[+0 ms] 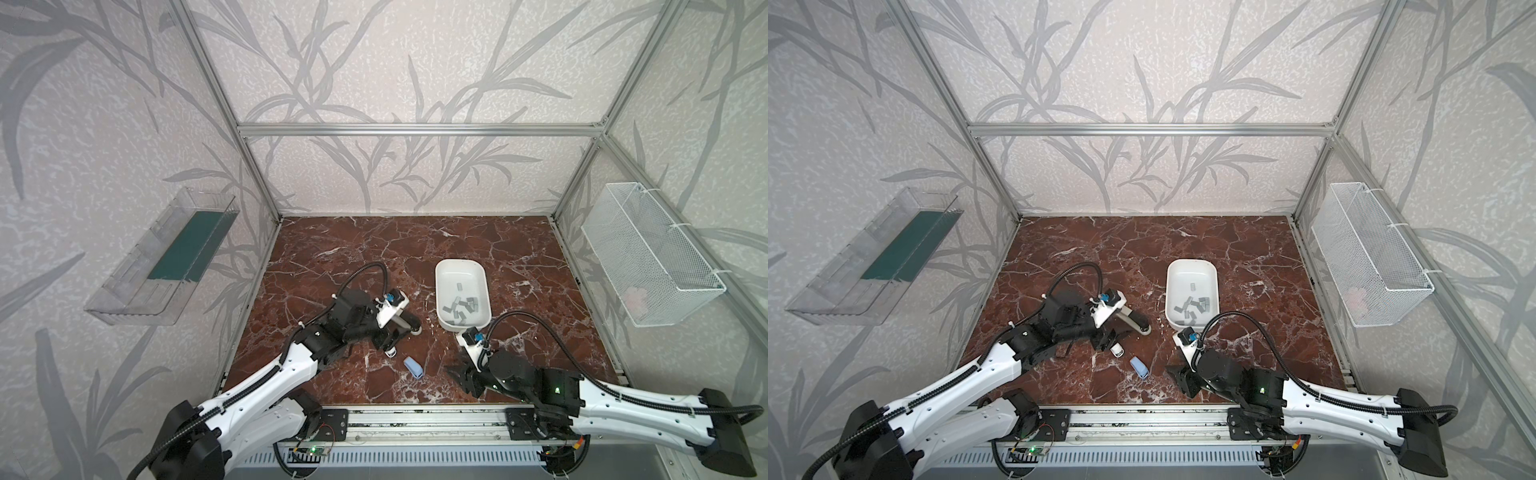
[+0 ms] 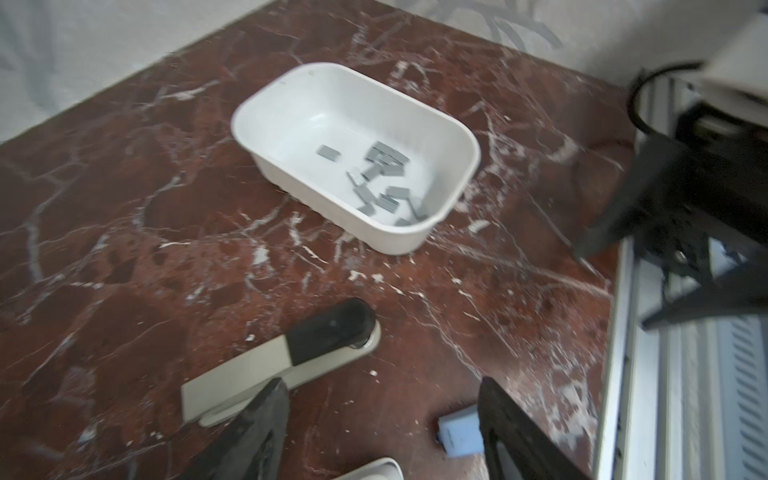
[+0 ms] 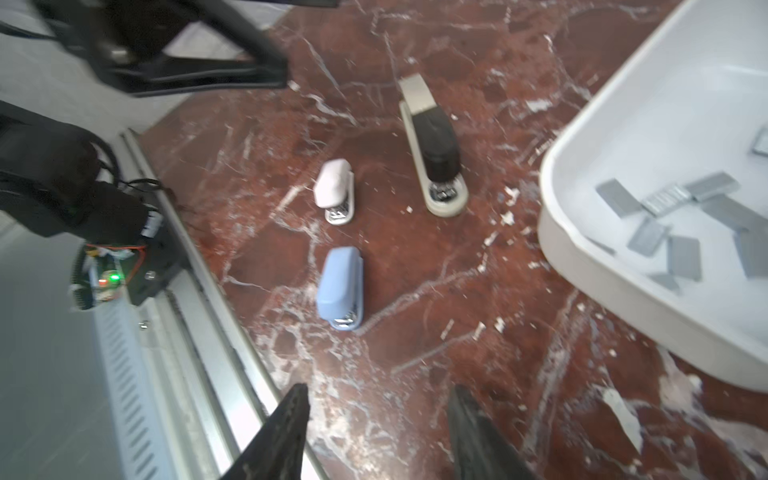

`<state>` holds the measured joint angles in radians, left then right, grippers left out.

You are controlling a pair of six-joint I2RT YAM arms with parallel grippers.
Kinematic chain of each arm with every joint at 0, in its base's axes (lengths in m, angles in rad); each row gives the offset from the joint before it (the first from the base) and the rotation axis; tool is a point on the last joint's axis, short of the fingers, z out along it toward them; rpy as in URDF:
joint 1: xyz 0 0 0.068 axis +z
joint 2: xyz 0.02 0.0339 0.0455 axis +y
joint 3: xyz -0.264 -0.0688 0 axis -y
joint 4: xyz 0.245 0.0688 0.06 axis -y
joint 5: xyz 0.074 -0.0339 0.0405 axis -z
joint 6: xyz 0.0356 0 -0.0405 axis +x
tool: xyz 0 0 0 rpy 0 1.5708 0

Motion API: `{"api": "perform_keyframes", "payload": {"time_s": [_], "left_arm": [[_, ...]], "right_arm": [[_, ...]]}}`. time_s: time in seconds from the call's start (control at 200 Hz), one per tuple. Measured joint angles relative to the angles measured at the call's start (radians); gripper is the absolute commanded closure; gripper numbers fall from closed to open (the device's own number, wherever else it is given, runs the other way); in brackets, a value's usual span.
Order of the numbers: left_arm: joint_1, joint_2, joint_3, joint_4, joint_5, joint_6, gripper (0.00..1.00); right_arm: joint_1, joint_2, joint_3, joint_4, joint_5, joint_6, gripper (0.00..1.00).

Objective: Load the staples into the stapler
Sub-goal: 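Grasp the light-blue stapler with the left gripper while the right gripper nears the tray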

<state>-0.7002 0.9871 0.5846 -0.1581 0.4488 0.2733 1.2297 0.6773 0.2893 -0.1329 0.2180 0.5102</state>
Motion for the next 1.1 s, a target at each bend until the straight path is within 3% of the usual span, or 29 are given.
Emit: {"api": "perform_keyframes", "payload": {"time_s": [0.15, 0.33, 0.54, 0.83, 1.1], "left_arm": [[-0.162, 0.003, -0.019, -0.053, 0.042, 0.22, 0.37], [-0.211, -0.032, -0.047, -0.085, 0.05, 0.355, 0.4], [-0.244, 0.021, -0.048, -0.102, 0.022, 0.424, 0.41], [-0.268, 0.259, -0.011, -0.111, -0.035, 0.485, 0.42], [-0.274, 0.417, 0.049, -0.092, -0.086, 0.535, 0.43]], "right_arm": [[0.001, 0.01, -0.03, -0.016, 0.04, 0.039, 0.45], [-0.045, 0.045, -0.033, 0.003, 0.073, 0.064, 0.47], [-0.274, 0.141, -0.057, 0.077, -0.01, 0.068, 0.51], [-0.32, 0.161, -0.057, 0.099, -0.016, 0.069, 0.48], [-0.446, 0.212, -0.057, 0.15, -0.04, 0.069, 0.48]]}}
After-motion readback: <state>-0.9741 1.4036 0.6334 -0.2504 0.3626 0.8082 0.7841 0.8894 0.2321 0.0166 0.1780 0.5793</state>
